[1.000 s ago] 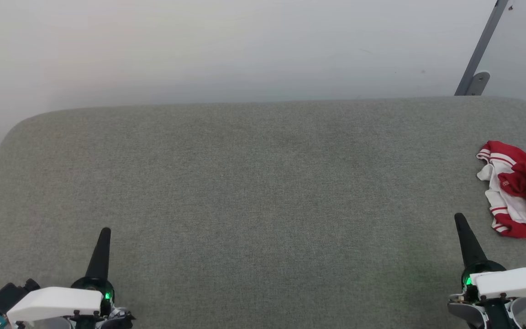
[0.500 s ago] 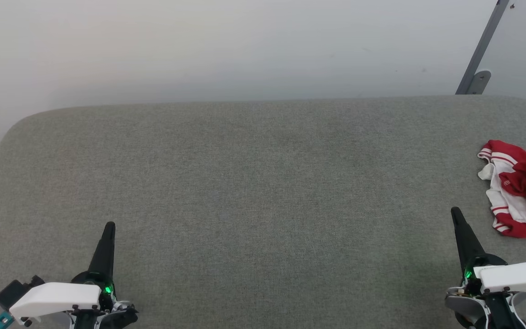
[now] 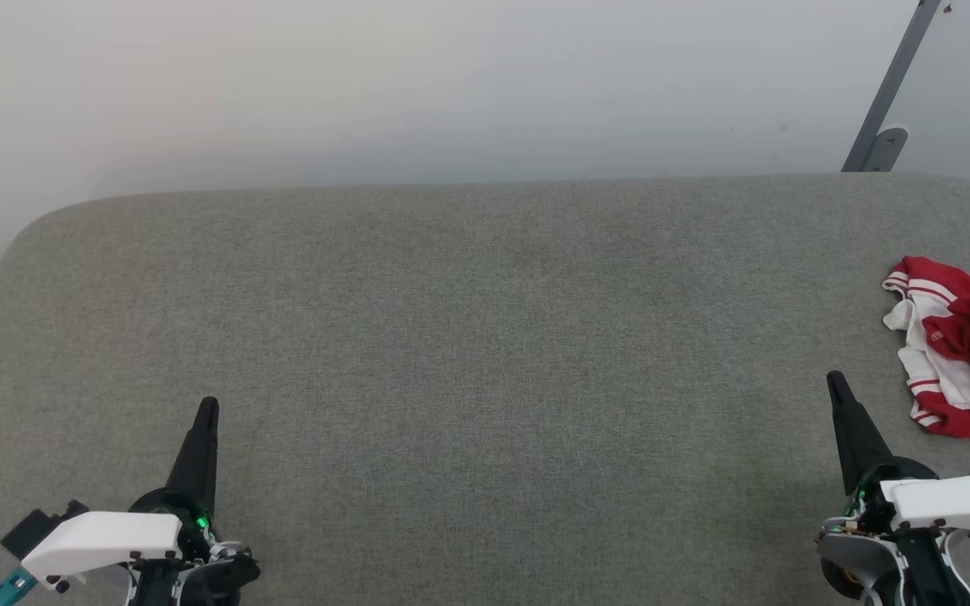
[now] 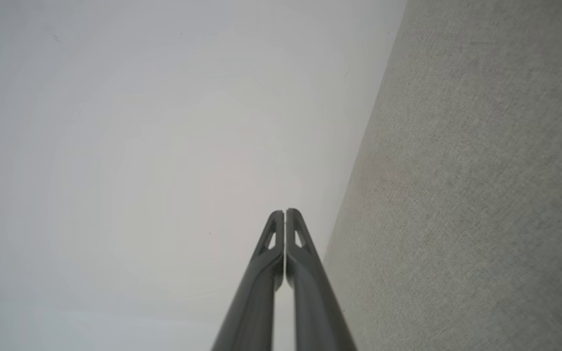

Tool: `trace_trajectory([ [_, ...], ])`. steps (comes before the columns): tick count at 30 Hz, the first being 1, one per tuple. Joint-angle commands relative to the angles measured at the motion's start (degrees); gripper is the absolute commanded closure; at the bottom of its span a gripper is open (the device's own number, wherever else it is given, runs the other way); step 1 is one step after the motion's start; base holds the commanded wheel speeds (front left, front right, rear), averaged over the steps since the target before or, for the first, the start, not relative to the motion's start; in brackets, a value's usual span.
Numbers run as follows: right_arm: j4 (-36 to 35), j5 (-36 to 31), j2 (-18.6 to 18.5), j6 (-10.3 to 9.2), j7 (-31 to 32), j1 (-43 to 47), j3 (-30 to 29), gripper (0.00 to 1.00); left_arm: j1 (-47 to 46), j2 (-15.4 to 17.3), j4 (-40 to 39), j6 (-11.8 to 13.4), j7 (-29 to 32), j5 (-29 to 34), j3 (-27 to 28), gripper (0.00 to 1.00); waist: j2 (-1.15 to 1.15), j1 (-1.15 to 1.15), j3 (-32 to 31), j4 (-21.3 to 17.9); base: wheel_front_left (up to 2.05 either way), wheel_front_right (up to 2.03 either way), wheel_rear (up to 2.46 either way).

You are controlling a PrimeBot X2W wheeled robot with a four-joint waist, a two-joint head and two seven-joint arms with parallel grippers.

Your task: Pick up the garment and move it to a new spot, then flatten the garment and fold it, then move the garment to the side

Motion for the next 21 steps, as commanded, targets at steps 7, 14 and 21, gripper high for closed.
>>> trace_trajectory([
  [7, 0.42, 3.01, 0.45, 0.0, 1.0, -1.12, -0.2, 1.0, -1.55, -0.47, 0.22, -0.31, 0.92, -2.59, 0.46, 1.0, 0.0, 0.0, 0.11, 0.03, 0.0, 0.0, 0.0],
  [14, 0.59, 4.67, 0.53, 0.0, 1.42, -1.29, -0.21, 1.0, -2.08, -0.71, 0.38, -0.32, 1.46, -3.84, 0.56, 1.0, 0.0, 0.0, 0.21, 0.06, 0.0, 0.0, 0.0],
  [21, 0.58, 4.68, 0.53, 0.0, 1.42, -1.21, -0.19, 1.0, -2.04, -0.74, 0.38, -0.32, 1.48, -3.77, 0.58, 1.0, 0.0, 0.0, 0.21, 0.06, 0.0, 0.0, 0.0],
])
